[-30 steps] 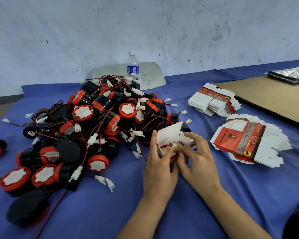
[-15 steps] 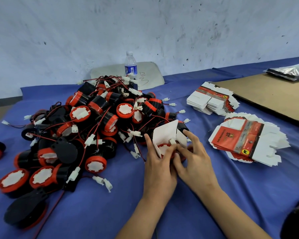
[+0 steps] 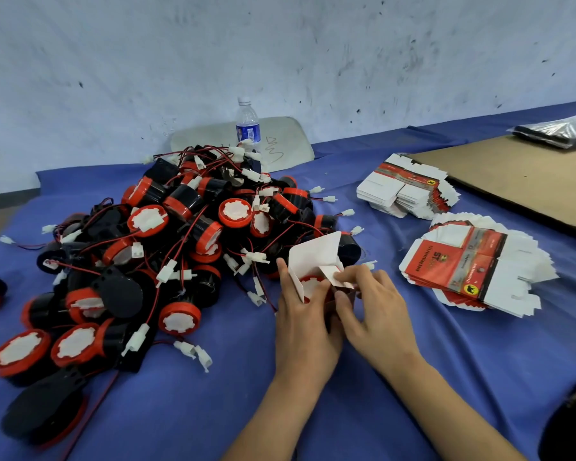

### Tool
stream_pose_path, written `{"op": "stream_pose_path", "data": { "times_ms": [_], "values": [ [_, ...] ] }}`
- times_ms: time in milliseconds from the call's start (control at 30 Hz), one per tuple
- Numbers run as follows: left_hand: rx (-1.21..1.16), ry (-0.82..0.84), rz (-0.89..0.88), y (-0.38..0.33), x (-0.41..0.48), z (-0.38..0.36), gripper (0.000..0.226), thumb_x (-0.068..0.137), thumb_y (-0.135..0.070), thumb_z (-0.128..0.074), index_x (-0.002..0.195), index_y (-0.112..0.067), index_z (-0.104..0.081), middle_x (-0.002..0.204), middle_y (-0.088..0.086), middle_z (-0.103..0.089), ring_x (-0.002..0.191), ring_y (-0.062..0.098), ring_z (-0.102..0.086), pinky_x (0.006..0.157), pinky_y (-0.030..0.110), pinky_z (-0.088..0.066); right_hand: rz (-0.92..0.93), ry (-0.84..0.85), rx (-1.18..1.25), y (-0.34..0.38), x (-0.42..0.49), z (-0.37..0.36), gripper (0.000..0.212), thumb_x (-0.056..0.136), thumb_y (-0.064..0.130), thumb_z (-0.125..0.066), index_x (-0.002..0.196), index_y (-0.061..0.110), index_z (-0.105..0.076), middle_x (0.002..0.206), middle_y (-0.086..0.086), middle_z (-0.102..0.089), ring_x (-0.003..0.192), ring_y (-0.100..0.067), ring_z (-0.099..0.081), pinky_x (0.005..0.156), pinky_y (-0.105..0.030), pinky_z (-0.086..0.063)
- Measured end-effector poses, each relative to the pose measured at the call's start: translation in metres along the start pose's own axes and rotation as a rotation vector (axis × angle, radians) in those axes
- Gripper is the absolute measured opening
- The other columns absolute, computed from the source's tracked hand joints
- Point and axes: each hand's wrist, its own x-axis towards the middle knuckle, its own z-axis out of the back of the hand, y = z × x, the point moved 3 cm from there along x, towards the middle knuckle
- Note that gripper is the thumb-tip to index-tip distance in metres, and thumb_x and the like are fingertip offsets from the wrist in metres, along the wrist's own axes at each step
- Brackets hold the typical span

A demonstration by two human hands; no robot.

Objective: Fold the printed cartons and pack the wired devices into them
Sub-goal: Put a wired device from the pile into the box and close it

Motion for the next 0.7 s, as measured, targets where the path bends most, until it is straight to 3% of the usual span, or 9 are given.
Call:
{"op": "stream_pose_path", "data": {
  "times_ms": [133, 233, 300, 400, 433, 500, 567, 700],
  "values": [
    [-0.163, -0.051, 0.006, 0.005, -0.001, 0.001, 0.052, 0.096, -0.016, -0.055, 0.142, -0.024, -0.031, 0.162, 0.008, 0.004, 0.142, 0.028, -0.030, 0.093, 0.036, -0.046, -0.003, -0.016, 0.004, 0.000, 0.001, -0.004, 0.022, 0.082, 0.026, -0.055, 0.090, 0.010, -0.068, 0.080, 0.004, -0.067, 0.078, -0.020, -0.051, 0.060, -0.026, -0.042],
    [-0.187, -0.096, -0.025, 0.003, -0.003, 0.003, 0.088, 0.097, -0.010, -0.052, 0.147, -0.049, 0.008, 0.162, 0.007, -0.004, 0.143, 0.024, -0.029, 0.100, 0.037, -0.044, 0.010, -0.044, -0.014, 0.000, 0.001, -0.005, 0.013, 0.084, 0.018, -0.060, 0.084, 0.009, -0.070, 0.082, 0.002, -0.070, 0.075, -0.024, -0.052, 0.060, -0.033, -0.046],
    [-0.130, -0.141, -0.083, 0.000, -0.005, 0.004, 0.097, 0.098, -0.005, -0.049, 0.140, -0.059, 0.020, 0.162, -0.001, -0.009, 0.147, 0.018, -0.021, 0.106, 0.042, -0.041, -0.003, -0.053, -0.026, -0.003, 0.001, -0.005, 0.004, 0.085, 0.010, -0.065, 0.083, 0.010, -0.069, 0.080, 0.002, -0.069, 0.073, -0.022, -0.050, 0.060, -0.031, -0.044],
    [-0.037, -0.188, -0.116, 0.002, -0.007, 0.001, 0.088, 0.097, -0.003, -0.051, 0.146, -0.043, 0.010, 0.158, -0.010, -0.021, 0.142, -0.006, -0.001, 0.110, 0.041, -0.038, 0.005, -0.081, -0.033, -0.008, 0.002, -0.004, 0.008, 0.082, 0.002, -0.067, 0.081, 0.010, -0.067, 0.077, 0.001, -0.066, 0.069, -0.022, -0.050, 0.059, -0.028, -0.038],
    [-0.020, -0.199, -0.098, 0.004, -0.007, 0.001, 0.085, 0.095, -0.003, -0.055, 0.149, -0.036, 0.003, 0.156, -0.007, -0.030, 0.140, -0.006, -0.002, 0.109, 0.042, -0.040, -0.003, -0.090, -0.002, -0.009, 0.001, -0.004, 0.010, 0.082, 0.002, -0.065, 0.081, 0.012, -0.066, 0.075, 0.001, -0.064, 0.068, -0.021, -0.053, 0.060, -0.026, -0.037],
    [0.031, -0.245, -0.110, 0.006, -0.005, 0.003, 0.075, 0.086, 0.003, -0.066, 0.149, -0.015, -0.030, 0.143, 0.003, -0.051, 0.138, 0.014, -0.030, 0.103, 0.048, -0.045, -0.096, -0.113, 0.156, -0.013, 0.003, -0.003, 0.024, 0.085, 0.002, -0.062, 0.085, 0.026, -0.058, 0.072, 0.007, -0.064, 0.067, -0.013, -0.058, 0.059, -0.019, -0.038],
    [0.143, -0.249, -0.206, 0.004, -0.004, 0.001, 0.061, 0.073, 0.014, -0.072, 0.130, -0.002, -0.057, 0.130, 0.012, -0.061, 0.127, 0.027, -0.051, 0.102, 0.057, -0.041, -0.213, -0.139, 0.323, -0.018, 0.004, -0.001, 0.034, 0.087, 0.004, -0.062, 0.090, 0.035, -0.047, 0.068, 0.009, -0.066, 0.064, -0.007, -0.061, 0.054, -0.014, -0.040],
    [0.246, -0.206, -0.304, -0.005, -0.005, -0.011, 0.057, 0.064, 0.010, -0.075, 0.119, -0.001, -0.066, 0.121, 0.014, -0.066, 0.119, 0.028, -0.060, 0.102, 0.061, -0.032, -0.352, -0.150, 0.601, -0.026, 0.004, -0.001, 0.038, 0.091, 0.006, -0.059, 0.112, 0.036, -0.047, 0.067, -0.004, -0.070, 0.066, -0.019, -0.065, 0.069, -0.038, -0.053]
  ]
}}
